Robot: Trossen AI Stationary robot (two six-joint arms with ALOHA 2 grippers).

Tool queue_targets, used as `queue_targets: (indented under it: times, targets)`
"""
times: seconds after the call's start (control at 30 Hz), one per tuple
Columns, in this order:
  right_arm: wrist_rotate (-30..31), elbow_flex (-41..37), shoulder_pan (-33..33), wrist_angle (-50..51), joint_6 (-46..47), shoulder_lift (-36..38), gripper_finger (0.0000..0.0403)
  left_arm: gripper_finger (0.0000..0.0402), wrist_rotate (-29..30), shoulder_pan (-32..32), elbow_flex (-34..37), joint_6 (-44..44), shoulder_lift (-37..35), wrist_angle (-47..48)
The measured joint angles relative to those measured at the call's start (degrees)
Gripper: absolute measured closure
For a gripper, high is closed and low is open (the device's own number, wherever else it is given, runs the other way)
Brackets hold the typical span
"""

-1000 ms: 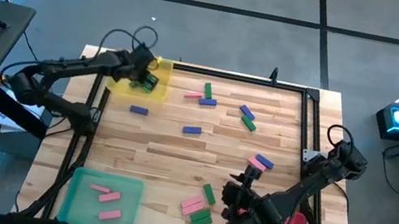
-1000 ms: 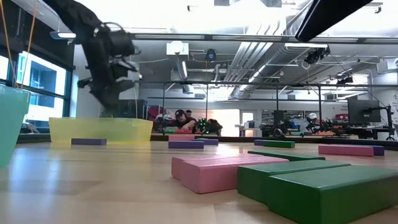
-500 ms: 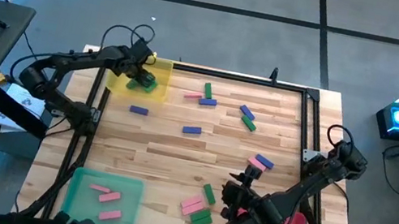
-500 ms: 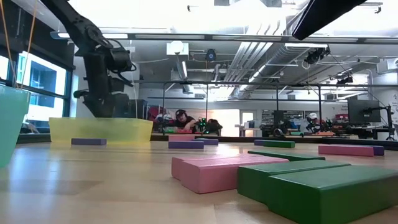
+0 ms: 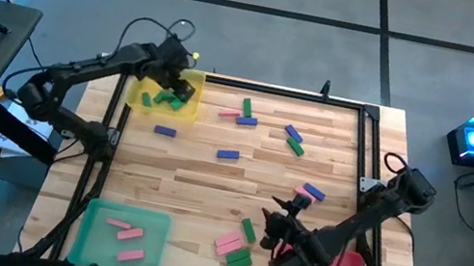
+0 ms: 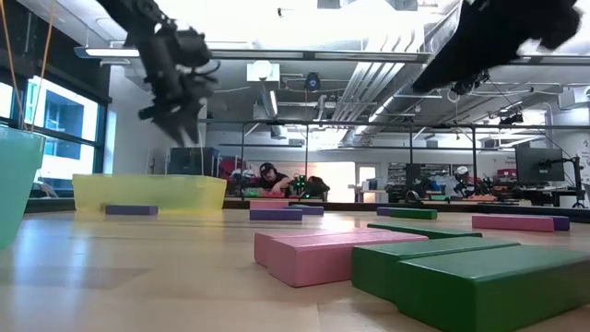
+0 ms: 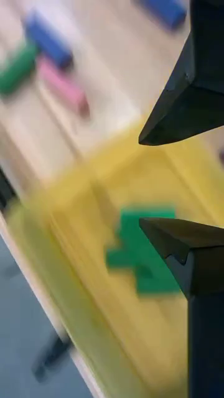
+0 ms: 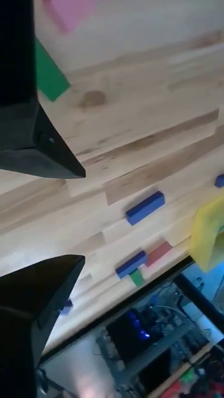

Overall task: Sort blocks
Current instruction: Put the pink block into the green bin

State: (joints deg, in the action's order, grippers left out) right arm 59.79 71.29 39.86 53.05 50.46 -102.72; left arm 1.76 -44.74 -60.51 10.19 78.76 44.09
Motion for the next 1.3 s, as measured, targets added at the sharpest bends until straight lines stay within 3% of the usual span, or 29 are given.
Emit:
queue_targets:
  times: [0.23,0.37,0.47,0.67,0.83,1.03,1.17,1.3]
  targets:
    - [0.0,-5.4,-3.1,-13.6,-1.8,0.0,0.0206,0.0213,0.6,20.1,0.0,1.6,-1.5,-11.0]
    - [0.0,-6.8,-4.3,-20.7,-7.4,0.0,0.0206,0.0213,9.0,35.2,0.7,1.6,-1.5,-21.0]
    - [0.2,-7.0,-4.4,-21.4,-8.6,0.0,0.0206,0.0213,15.0,46.1,3.6,0.3,-1.5,-31.1]
    - [-2.3,-7.0,-2.4,-21.5,-11.5,0.0,0.0206,0.0213,16.5,62.5,13.3,-1.1,1.4,-53.7]
    - [-2.5,-7.0,-1.2,-21.7,-12.0,0.0,0.0206,0.0213,16.9,69.8,18.6,-5.2,8.5,-66.6]
    - [-3.9,-7.0,-1.2,-21.5,-12.4,0.0,0.0206,0.0213,17.2,73.3,15.8,-10.8,22.9,-78.8]
    - [-8.9,-7.0,-1.0,-21.5,-12.5,0.0,0.0206,0.0213,18.6,74.0,8.3,-6.3,30.8,-75.1]
    - [-13.9,-6.9,0.1,-21.5,-12.5,0.0,0.0206,0.0213,19.7,74.1,-0.3,3.4,35.9,-62.7]
